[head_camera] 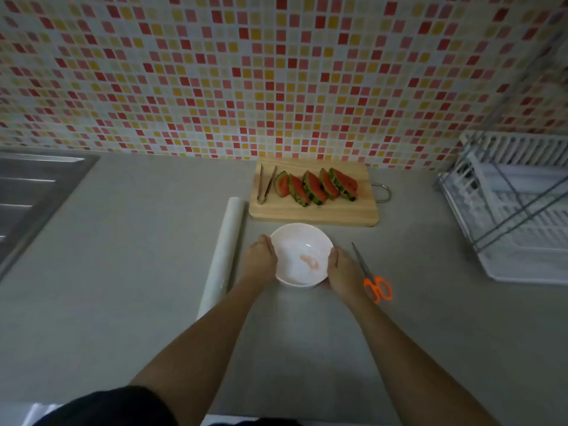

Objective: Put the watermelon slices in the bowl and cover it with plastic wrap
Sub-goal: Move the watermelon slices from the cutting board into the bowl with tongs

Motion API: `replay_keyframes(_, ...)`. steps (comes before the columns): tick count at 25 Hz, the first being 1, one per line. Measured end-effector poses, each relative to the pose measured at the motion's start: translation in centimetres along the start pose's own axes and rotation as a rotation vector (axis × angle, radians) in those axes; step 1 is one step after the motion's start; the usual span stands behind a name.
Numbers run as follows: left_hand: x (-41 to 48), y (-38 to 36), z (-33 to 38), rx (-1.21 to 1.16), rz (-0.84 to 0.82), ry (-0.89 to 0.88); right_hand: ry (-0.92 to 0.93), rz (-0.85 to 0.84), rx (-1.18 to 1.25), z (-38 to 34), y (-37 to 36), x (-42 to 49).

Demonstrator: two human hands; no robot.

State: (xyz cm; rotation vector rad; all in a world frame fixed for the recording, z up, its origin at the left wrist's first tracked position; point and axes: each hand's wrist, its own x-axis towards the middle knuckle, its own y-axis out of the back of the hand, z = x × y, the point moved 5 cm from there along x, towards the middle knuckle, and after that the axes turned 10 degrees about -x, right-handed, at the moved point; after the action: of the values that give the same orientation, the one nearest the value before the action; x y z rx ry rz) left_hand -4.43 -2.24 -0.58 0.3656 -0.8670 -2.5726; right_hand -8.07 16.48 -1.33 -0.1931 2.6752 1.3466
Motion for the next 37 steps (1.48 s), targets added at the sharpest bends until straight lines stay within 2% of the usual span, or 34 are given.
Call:
replay_keyframes(14,3.1,-0.4,1.4,-0.017,-0.057,-0.086,-0.015,-0.056,0.131,0.6,0.5,3.6)
replay_keyframes(17,4.5,-1.3,1.7,-0.001,-0.065,-0.071,-0.034,-0.105,0.16,1.0,0.6,5.1)
replay_keyframes(24,5.2,-1.4,0.7,-0.136,-0.108,0.036,-0.033,-0.036,0.116,1.8,0.0,5.6)
replay_keyframes(27,9.0,0.7,1.2,-0.009,0.017,-0.007,-0.019,-0.046,0.102,1.8,0.1,5.7)
replay_keyframes(29,12.9,1.6,2.1,0.171,0.091,-0.048,0.0,-0.055,0.092,1.8,0.1,5.6)
replay_keyframes(32,17.4,0.3,2.4,0.58,-0.066,-0.064,0.005,-0.069,0.099,1.7,0.2,5.5)
replay_keyframes(34,18.5,-0.7,1.9,0.601,-0.15,-0.002,0.014,-0.07,0.077,1.6,0.3,5.5)
replay_keyframes(37,18.6,-0.6,2.0,0.55,-0.156,-0.01,0.016,-0.045,0.056,1.6,0.4,5.6)
